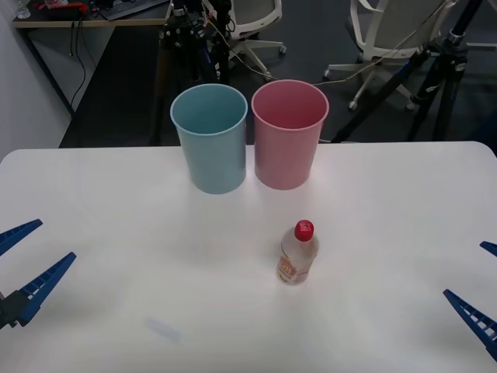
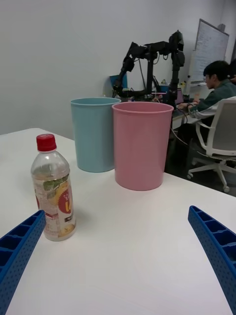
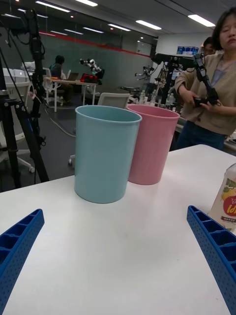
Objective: Grasp the object on the table and drop it into the matching bin: aluminum can to the light blue bin, PET bottle to the pink bin.
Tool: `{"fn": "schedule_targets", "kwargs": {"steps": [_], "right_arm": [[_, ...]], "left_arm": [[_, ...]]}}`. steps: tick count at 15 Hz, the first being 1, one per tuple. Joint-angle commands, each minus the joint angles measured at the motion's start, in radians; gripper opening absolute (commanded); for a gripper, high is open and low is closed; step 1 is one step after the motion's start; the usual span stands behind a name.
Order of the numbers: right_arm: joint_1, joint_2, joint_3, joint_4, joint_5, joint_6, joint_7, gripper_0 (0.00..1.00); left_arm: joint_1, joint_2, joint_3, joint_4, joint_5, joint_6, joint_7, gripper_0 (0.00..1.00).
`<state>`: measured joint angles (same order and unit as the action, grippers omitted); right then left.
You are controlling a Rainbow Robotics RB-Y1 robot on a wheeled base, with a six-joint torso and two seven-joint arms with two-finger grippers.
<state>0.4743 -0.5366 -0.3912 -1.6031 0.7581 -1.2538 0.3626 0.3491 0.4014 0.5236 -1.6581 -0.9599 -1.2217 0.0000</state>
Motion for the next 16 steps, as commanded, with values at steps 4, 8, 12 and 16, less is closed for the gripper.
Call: {"fn": "schedule_targets", "kwargs": {"steps": [4, 8, 12, 16], "right_arm": [[-0.014, -0.045, 0.156, 0.0, -0.01, 0.025, 0.042, 1.0], [-0.094, -0.048, 0.278, 0.066, 0.009, 0.047, 0.091, 1.0], [-0.195, -0.036, 0.397, 0.146, 0.01, 0.068, 0.167, 1.0], [-0.298, 0.007, 0.471, 0.253, 0.017, 0.085, 0.214, 1.0]], "left_arm": [[0.0, 0.0, 0.0, 0.0, 0.0, 0.0, 0.0, 1.0], [0.0, 0.0, 0.0, 0.0, 0.0, 0.0, 0.0, 1.0], [0.0, 0.0, 0.0, 0.0, 0.0, 0.0, 0.0, 1.0], [0.0, 0.0, 0.0, 0.0, 0.0, 0.0, 0.0, 1.0]]}}
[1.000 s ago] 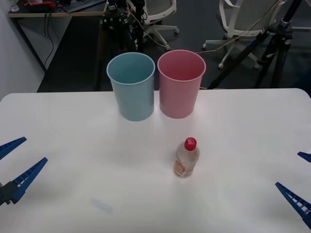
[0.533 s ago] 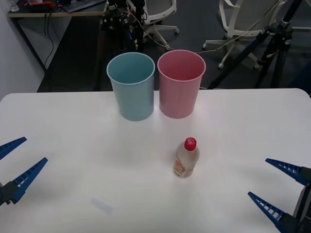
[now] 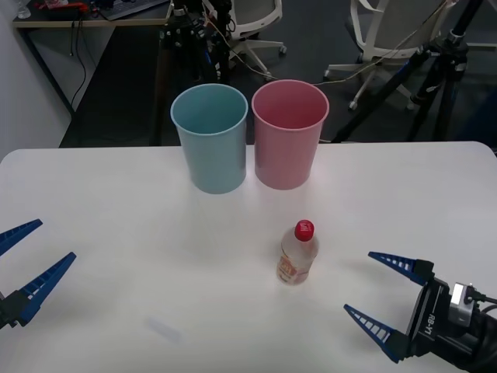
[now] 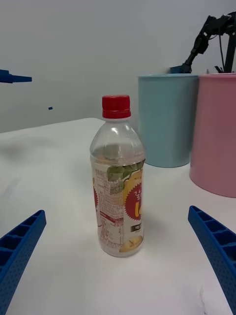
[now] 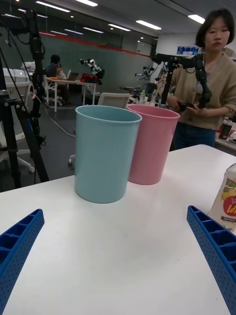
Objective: Grasp the object on the table and drop it into the matching bin: aluminum can to the light blue bin, PET bottle to the pink bin.
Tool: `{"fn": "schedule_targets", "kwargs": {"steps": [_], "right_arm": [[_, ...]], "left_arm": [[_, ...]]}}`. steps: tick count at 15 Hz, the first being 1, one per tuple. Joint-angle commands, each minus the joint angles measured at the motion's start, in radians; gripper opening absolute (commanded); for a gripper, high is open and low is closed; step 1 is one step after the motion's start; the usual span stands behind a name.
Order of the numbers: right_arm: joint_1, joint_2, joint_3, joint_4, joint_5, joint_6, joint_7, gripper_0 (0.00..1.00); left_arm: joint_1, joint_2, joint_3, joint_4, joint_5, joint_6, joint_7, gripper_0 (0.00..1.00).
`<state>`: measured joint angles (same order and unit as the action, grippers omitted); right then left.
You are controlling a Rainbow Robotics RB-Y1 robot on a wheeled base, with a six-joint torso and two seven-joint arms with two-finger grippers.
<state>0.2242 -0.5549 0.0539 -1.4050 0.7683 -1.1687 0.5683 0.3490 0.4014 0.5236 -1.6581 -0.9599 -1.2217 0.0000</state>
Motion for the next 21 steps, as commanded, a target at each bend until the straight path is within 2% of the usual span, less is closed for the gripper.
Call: {"fn": "schedule_targets", "kwargs": {"steps": [1, 7, 21], "right_arm": [[-0.065, 0.044, 0.026, 0.077, 0.025, 0.001, 0.013, 1.0], [-0.144, 0.136, 0.026, 0.181, 0.085, 0.009, 0.024, 1.0], [-0.203, 0.254, 0.06, 0.181, 0.152, 0.135, 0.055, 1.0]], "left_arm": [[0.0, 0.0, 0.0, 0.0, 0.0, 0.0, 0.0, 1.0], [0.0, 0.0, 0.0, 0.0, 0.0, 0.0, 0.0, 1.0], [0.0, 0.0, 0.0, 0.0, 0.0, 0.0, 0.0, 1.0]]}}
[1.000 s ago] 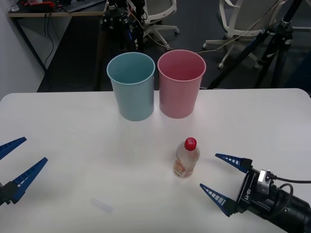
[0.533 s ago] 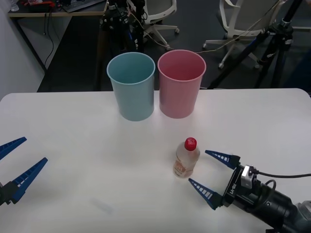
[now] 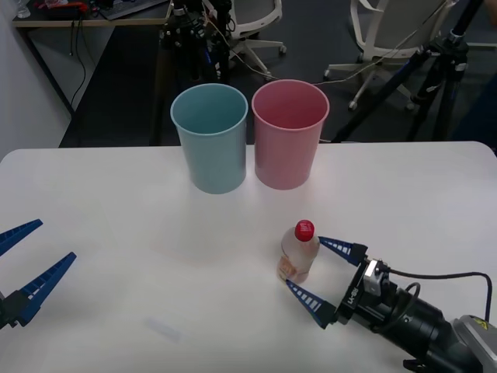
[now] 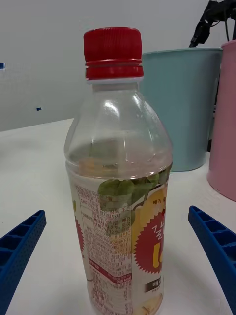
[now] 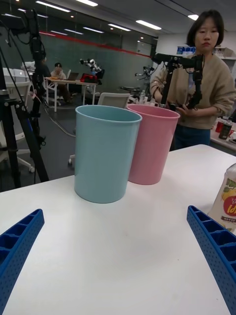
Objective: Grasp the object on the table and drop it into the matching bin: aluminum can to the light blue bin, PET bottle to the pink bin.
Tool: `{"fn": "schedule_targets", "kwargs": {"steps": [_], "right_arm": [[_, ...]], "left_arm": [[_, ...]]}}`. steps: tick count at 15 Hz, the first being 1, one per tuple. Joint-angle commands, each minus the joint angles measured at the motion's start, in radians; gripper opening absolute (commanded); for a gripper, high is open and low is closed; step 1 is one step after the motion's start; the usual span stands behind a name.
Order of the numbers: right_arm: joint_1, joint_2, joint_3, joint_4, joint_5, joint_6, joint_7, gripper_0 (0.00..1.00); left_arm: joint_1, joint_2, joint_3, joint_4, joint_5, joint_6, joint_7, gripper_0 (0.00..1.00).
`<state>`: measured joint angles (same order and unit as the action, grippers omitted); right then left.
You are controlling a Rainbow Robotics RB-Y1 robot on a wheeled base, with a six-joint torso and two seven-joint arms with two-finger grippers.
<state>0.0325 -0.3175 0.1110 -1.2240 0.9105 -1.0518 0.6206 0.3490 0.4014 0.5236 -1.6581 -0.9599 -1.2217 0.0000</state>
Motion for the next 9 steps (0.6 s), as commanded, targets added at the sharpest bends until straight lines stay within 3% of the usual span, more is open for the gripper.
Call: {"fn": "schedule_targets", "kwargs": {"steps": [1, 9], "right_arm": [[-0.016, 0.028, 0.009, 0.0, 0.01, 0.03, 0.002, 1.0], [-0.049, 0.058, 0.033, 0.0, 0.01, 0.102, 0.007, 1.0]], "left_arm": [[0.0, 0.0, 0.0, 0.0, 0.0, 0.0, 0.0, 1.0], [0.0, 0.0, 0.0, 0.0, 0.0, 0.0, 0.0, 1.0]]}}
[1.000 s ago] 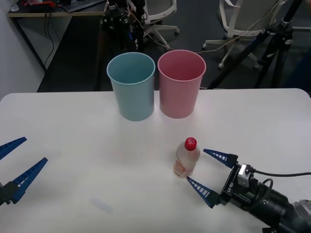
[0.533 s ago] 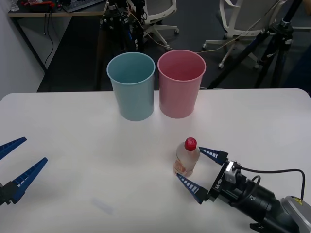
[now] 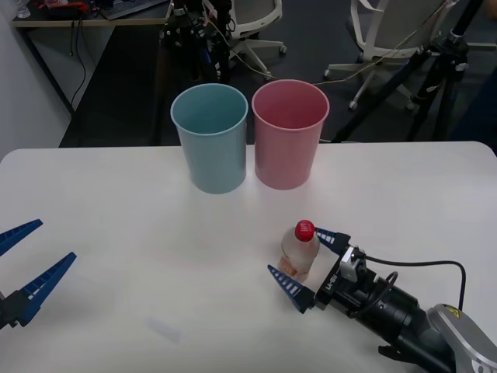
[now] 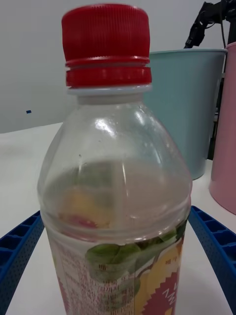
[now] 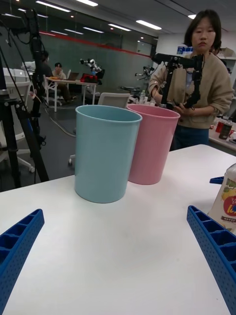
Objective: Grasp the object on the table and drop it into the matching bin: aluminum can to the light blue bin, PET bottle to the pink bin.
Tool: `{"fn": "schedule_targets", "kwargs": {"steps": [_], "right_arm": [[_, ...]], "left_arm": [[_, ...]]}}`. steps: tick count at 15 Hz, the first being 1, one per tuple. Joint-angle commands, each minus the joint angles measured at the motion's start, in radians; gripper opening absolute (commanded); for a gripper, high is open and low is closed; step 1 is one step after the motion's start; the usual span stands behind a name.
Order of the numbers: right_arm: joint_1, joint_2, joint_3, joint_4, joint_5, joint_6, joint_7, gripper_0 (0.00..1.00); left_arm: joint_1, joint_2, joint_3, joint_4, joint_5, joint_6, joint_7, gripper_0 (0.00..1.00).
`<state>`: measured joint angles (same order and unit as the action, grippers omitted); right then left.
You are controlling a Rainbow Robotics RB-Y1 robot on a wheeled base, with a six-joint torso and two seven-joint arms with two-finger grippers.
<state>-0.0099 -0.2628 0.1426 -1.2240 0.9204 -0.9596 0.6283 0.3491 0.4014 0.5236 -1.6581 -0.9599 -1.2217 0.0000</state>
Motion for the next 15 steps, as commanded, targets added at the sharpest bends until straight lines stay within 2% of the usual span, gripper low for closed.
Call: {"fn": "schedule_targets", "kwargs": {"steps": [1, 4, 5, 6, 7, 15], "right_arm": [[-0.01, 0.004, 0.003, 0.0, 0.0, 0.01, -0.001, 1.0], [-0.013, 0.004, 0.011, 0.0, 0.0, 0.01, 0.001, 1.0], [-0.013, 0.004, 0.012, 0.0, 0.0, 0.01, 0.001, 0.71], [-0.013, 0.005, 0.011, 0.0, 0.0, 0.01, -0.002, 0.03], [-0.013, 0.004, 0.011, 0.0, 0.0, 0.01, -0.004, 0.0], [-0.009, -0.009, 0.009, 0.0, 0.0, -0.004, 0.001, 0.0]], "left_arm": [[0.0, 0.0, 0.0, 0.0, 0.0, 0.0, 0.0, 1.0], [0.0, 0.0, 0.0, 0.0, 0.0, 0.0, 0.0, 1.0], [0.0, 0.0, 0.0, 0.0, 0.0, 0.0, 0.0, 1.0], [0.0, 0.0, 0.0, 0.0, 0.0, 0.0, 0.0, 1.0], [0.0, 0.0, 0.0, 0.0, 0.0, 0.0, 0.0, 1.0], [0.0, 0.0, 0.0, 0.0, 0.0, 0.0, 0.0, 1.0]]}}
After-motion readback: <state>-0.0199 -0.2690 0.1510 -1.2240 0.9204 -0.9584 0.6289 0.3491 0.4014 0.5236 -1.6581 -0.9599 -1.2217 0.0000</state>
